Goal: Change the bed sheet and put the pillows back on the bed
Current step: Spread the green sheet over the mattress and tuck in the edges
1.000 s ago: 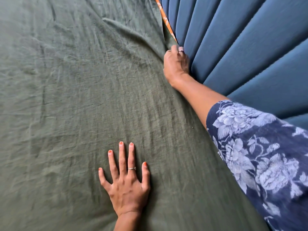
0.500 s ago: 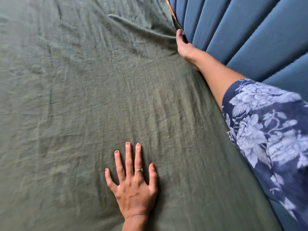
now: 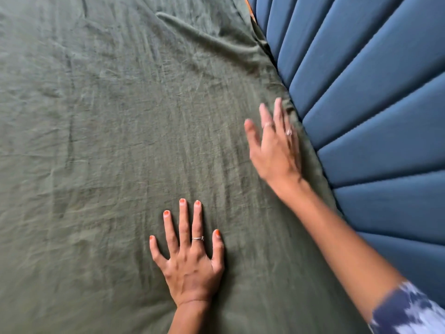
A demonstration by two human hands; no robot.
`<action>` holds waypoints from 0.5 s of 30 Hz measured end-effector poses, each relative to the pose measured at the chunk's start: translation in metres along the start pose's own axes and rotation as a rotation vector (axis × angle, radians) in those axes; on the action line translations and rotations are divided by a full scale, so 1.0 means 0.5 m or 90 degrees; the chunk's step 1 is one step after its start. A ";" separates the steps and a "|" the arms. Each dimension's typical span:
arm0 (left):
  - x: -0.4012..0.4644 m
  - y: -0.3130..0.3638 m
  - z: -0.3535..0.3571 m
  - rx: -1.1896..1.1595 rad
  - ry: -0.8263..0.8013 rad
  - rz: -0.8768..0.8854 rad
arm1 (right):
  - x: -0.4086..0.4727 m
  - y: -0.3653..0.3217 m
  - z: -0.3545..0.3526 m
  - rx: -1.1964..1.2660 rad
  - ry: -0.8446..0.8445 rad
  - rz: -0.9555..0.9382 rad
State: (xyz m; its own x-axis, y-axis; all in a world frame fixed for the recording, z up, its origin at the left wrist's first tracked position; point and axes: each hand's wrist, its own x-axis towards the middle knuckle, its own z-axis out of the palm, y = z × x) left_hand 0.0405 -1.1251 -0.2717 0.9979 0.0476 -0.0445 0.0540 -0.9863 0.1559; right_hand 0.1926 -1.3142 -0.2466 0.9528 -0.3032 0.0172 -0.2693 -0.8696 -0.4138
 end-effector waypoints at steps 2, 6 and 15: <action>0.000 -0.002 0.000 0.003 -0.008 0.001 | -0.059 0.046 0.003 -0.091 -0.085 -0.029; 0.000 -0.001 -0.003 0.001 -0.013 -0.002 | -0.044 0.083 0.002 -0.078 -0.116 -0.048; -0.007 0.000 -0.023 -0.025 -0.038 -0.008 | -0.069 0.104 -0.044 0.044 -0.153 -0.070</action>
State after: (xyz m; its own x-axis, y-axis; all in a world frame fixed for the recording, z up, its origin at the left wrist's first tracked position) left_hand 0.0377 -1.1235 -0.2603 0.9933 0.0493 -0.1047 0.0689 -0.9788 0.1930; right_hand 0.1425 -1.3574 -0.2489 0.9839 -0.1006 -0.1477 -0.1605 -0.8608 -0.4829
